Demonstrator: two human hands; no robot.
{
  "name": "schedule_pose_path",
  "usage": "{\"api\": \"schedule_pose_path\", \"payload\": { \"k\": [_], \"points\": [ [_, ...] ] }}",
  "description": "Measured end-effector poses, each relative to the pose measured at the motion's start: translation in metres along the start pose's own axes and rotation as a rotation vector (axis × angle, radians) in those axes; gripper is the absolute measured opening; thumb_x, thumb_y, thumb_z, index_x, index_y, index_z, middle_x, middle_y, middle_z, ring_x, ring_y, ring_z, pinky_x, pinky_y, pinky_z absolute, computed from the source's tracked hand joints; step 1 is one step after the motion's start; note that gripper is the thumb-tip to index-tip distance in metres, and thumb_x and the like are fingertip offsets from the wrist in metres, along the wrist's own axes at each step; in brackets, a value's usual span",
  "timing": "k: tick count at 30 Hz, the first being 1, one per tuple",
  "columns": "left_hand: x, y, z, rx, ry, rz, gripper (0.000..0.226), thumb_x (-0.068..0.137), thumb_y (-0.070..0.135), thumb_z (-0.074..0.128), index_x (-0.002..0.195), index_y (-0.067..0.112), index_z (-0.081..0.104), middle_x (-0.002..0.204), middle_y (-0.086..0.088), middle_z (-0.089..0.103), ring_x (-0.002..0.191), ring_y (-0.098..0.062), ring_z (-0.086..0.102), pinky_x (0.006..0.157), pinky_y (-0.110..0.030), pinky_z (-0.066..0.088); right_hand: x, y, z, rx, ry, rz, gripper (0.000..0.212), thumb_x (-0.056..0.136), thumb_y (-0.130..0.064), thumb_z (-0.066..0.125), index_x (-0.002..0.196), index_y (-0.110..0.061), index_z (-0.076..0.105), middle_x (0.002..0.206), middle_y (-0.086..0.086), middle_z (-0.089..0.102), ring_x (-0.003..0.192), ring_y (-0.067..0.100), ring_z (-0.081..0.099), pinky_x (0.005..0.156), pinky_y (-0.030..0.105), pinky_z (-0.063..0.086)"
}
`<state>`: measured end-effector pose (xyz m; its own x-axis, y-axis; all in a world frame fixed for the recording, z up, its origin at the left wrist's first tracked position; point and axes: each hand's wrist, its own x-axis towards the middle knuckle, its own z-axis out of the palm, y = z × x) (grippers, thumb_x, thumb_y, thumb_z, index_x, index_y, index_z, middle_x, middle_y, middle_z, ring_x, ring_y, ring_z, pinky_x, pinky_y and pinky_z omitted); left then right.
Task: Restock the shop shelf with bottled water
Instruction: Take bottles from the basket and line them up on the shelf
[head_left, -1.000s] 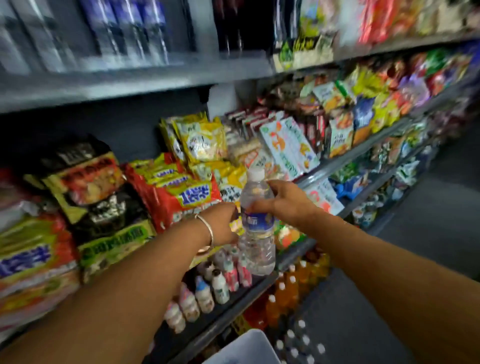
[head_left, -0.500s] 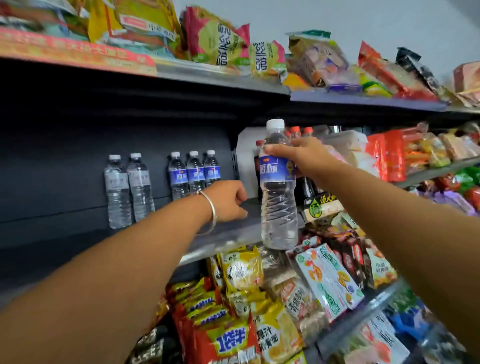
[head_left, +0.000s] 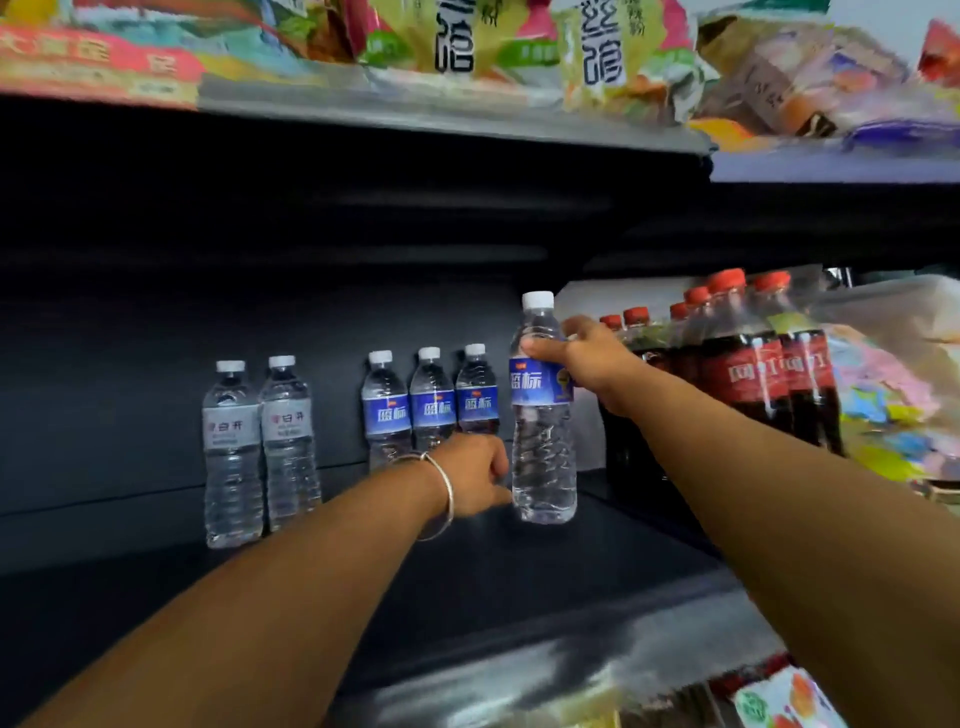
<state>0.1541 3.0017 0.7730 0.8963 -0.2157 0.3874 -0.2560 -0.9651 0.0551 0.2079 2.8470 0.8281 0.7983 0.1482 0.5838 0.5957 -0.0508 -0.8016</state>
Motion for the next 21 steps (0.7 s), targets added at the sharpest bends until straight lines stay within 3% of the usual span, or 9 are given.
{"api": "schedule_pose_path", "payload": {
  "k": [5, 13, 17, 21],
  "points": [
    [0.045, -0.019, 0.028, 0.035, -0.054, -0.051, 0.027, 0.086, 0.020, 0.062, 0.110, 0.007, 0.058, 0.115, -0.010, 0.061, 0.106, -0.026, 0.057, 0.089, -0.030, 0.047, 0.058, 0.047, 0.008, 0.016, -0.069, 0.001, 0.016, 0.084, -0.013, 0.068, 0.095, -0.007, 0.058, 0.097, 0.014, 0.066, 0.083, 0.025, 0.063, 0.078, 0.037, 0.053],
    [0.092, -0.039, 0.051, 0.045, -0.096, -0.099, 0.029, 0.086, 0.019, 0.063, 0.113, 0.009, 0.057, 0.117, -0.008, 0.060, 0.108, -0.024, 0.056, 0.090, -0.026, 0.045, 0.119, 0.096, 0.017, 0.037, -0.140, 0.101, 0.034, 0.084, -0.016, 0.068, 0.113, 0.000, 0.058, 0.081, 0.006, 0.067, 0.068, 0.017, 0.062, 0.066, 0.030, 0.051],
    [0.106, -0.044, 0.059, 0.055, -0.122, -0.110, 0.030, 0.086, 0.020, 0.063, 0.114, 0.011, 0.057, 0.118, -0.008, 0.060, 0.107, -0.024, 0.057, 0.091, -0.026, 0.045, 0.135, 0.103, 0.020, 0.104, -0.157, 0.147, 0.051, 0.084, -0.013, 0.068, 0.129, -0.001, 0.048, 0.098, 0.013, 0.067, 0.078, 0.021, 0.065, 0.085, 0.040, 0.054],
    [0.113, -0.048, 0.064, 0.059, -0.133, -0.120, 0.031, 0.085, 0.021, 0.064, 0.114, 0.012, 0.056, 0.117, -0.008, 0.059, 0.106, -0.025, 0.057, 0.093, -0.030, 0.047, 0.142, 0.105, 0.021, 0.131, -0.143, 0.175, 0.057, 0.085, -0.011, 0.067, 0.135, -0.003, 0.042, 0.112, 0.017, 0.065, 0.088, 0.023, 0.064, 0.086, 0.040, 0.053]
  ]
}}
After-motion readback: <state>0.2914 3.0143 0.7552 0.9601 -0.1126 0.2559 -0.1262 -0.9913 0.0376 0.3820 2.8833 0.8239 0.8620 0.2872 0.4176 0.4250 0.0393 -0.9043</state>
